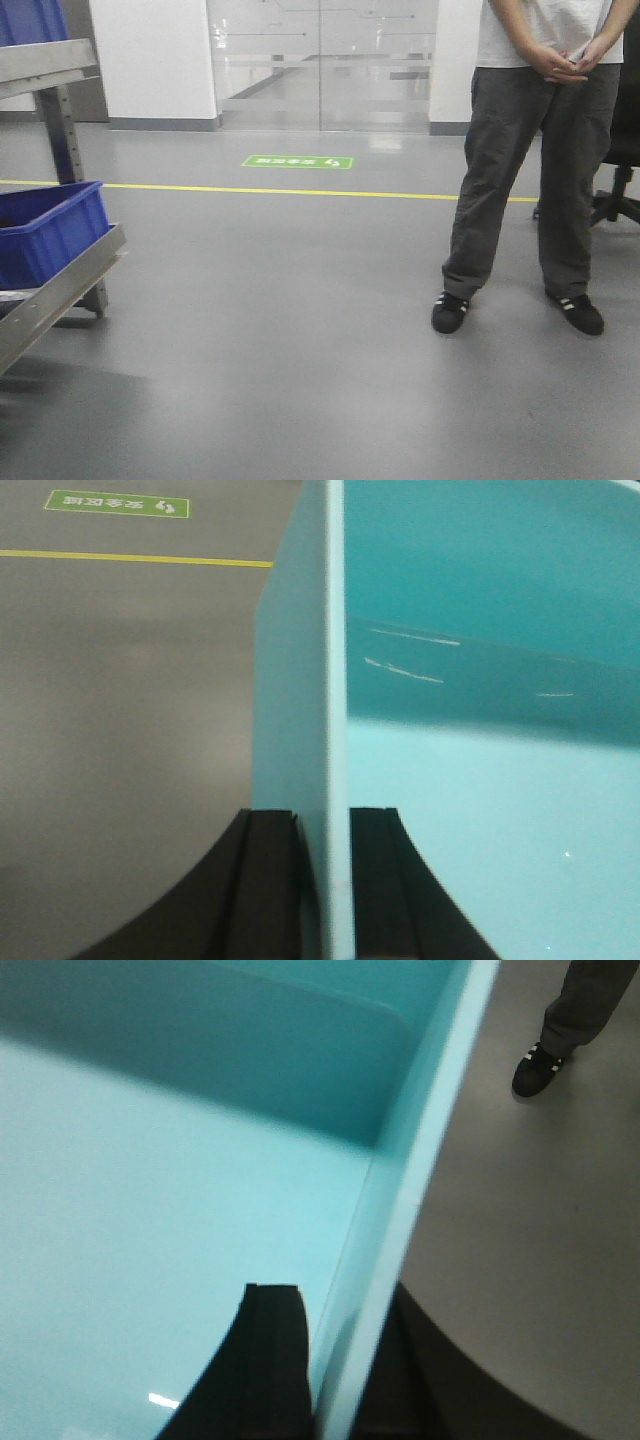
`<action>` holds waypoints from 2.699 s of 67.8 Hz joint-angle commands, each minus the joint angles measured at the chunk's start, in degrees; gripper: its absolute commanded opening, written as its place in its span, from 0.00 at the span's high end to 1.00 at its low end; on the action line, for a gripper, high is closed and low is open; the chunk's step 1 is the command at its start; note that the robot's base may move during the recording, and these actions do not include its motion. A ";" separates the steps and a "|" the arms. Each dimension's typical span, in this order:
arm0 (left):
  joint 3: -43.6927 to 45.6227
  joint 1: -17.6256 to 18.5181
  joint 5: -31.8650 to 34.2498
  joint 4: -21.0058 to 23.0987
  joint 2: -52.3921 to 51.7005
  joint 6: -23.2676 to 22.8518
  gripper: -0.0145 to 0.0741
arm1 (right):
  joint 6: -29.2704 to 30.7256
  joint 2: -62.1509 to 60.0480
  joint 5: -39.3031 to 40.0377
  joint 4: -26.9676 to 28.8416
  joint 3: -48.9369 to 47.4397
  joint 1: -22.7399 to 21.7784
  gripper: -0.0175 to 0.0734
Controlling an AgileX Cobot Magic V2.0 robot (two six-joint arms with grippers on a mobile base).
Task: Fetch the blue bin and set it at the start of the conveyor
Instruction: 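Carry the bin with both grippers while driving to the conveyor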
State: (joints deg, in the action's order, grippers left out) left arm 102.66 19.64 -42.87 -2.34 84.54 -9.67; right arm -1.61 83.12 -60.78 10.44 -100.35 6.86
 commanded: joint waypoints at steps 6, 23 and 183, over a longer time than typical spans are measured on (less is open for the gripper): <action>0.78 -0.23 5.13 0.55 -1.26 -1.09 0.96 | 1.61 -0.75 -0.13 -2.07 -0.34 -0.46 0.97; 0.78 -0.23 5.13 0.55 -1.26 -1.09 0.96 | 1.61 -0.75 -0.13 -2.07 -0.34 -0.46 0.97; 0.78 -0.34 5.13 -0.09 -1.26 -1.09 0.96 | 1.61 6.90 15.70 -1.69 -0.34 -0.46 0.97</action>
State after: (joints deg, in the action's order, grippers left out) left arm 102.66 19.41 -42.56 -4.78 84.67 -9.67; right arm -1.60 88.96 -49.74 11.74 -100.35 6.97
